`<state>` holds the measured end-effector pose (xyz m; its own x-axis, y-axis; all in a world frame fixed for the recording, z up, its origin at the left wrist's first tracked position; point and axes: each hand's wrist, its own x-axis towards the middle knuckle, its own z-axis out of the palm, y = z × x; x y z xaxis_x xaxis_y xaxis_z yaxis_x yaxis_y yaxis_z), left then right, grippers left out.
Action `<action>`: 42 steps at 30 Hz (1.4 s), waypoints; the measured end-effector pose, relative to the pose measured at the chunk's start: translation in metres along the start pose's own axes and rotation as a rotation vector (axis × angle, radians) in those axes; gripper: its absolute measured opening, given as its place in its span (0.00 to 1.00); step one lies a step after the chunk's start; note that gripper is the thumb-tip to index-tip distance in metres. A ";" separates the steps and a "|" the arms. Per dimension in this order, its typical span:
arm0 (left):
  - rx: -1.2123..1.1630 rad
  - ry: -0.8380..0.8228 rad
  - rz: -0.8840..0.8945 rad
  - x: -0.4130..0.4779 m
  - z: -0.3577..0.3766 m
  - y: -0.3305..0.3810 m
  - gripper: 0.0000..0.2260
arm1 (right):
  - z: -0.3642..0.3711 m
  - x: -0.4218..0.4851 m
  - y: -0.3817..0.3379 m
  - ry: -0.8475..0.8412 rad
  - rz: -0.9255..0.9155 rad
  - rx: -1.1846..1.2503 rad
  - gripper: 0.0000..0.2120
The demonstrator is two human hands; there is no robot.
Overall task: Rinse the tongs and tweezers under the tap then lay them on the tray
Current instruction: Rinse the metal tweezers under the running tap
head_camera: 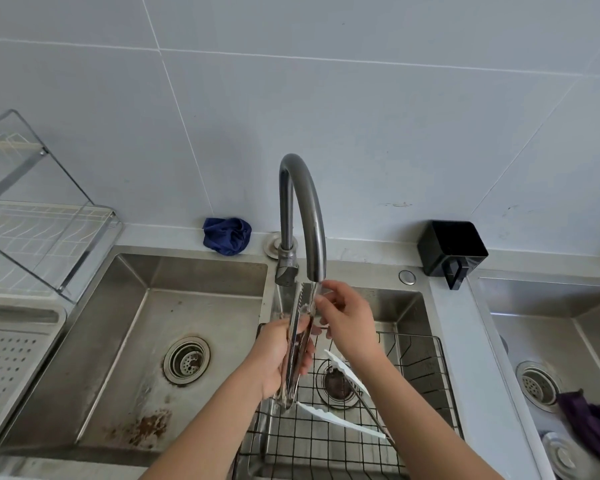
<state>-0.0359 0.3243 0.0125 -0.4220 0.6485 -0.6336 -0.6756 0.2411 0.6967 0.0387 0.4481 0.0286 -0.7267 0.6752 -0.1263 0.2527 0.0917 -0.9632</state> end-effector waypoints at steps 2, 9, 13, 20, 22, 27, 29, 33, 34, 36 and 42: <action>0.012 -0.008 0.002 -0.004 -0.003 -0.003 0.15 | 0.004 0.001 -0.001 0.017 -0.023 -0.027 0.14; 0.102 0.051 0.048 -0.015 -0.007 -0.011 0.16 | 0.007 0.000 -0.002 0.082 -0.018 -0.075 0.14; 0.104 0.079 0.064 -0.018 -0.011 -0.015 0.15 | 0.012 -0.007 0.003 0.042 0.001 -0.068 0.07; 0.159 0.143 0.126 -0.019 -0.006 -0.021 0.15 | 0.018 -0.011 0.008 0.088 0.031 -0.125 0.12; 0.153 0.150 0.135 -0.020 -0.007 -0.020 0.15 | 0.020 -0.012 0.008 0.034 0.052 -0.022 0.10; 0.138 0.169 0.141 -0.019 -0.011 -0.016 0.15 | 0.016 -0.009 0.002 -0.028 0.051 0.132 0.08; 0.127 0.161 0.135 -0.020 -0.008 -0.016 0.15 | 0.016 -0.004 0.002 0.029 0.028 0.079 0.08; 0.120 0.148 0.099 -0.022 -0.008 -0.014 0.13 | 0.021 -0.009 0.004 0.048 0.039 0.101 0.10; 0.121 0.139 0.086 -0.023 -0.009 -0.015 0.13 | 0.022 -0.011 0.005 0.027 0.045 0.133 0.09; 0.086 0.112 0.055 -0.026 -0.011 -0.015 0.13 | 0.021 -0.016 0.006 -0.048 0.036 0.157 0.08; 0.024 0.011 -0.005 -0.028 -0.010 -0.018 0.16 | 0.016 -0.006 0.006 0.027 0.067 0.062 0.09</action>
<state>-0.0181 0.2942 0.0147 -0.4251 0.6394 -0.6406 -0.6631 0.2617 0.7013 0.0341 0.4328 0.0202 -0.6920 0.6978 -0.1850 0.2593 0.0012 -0.9658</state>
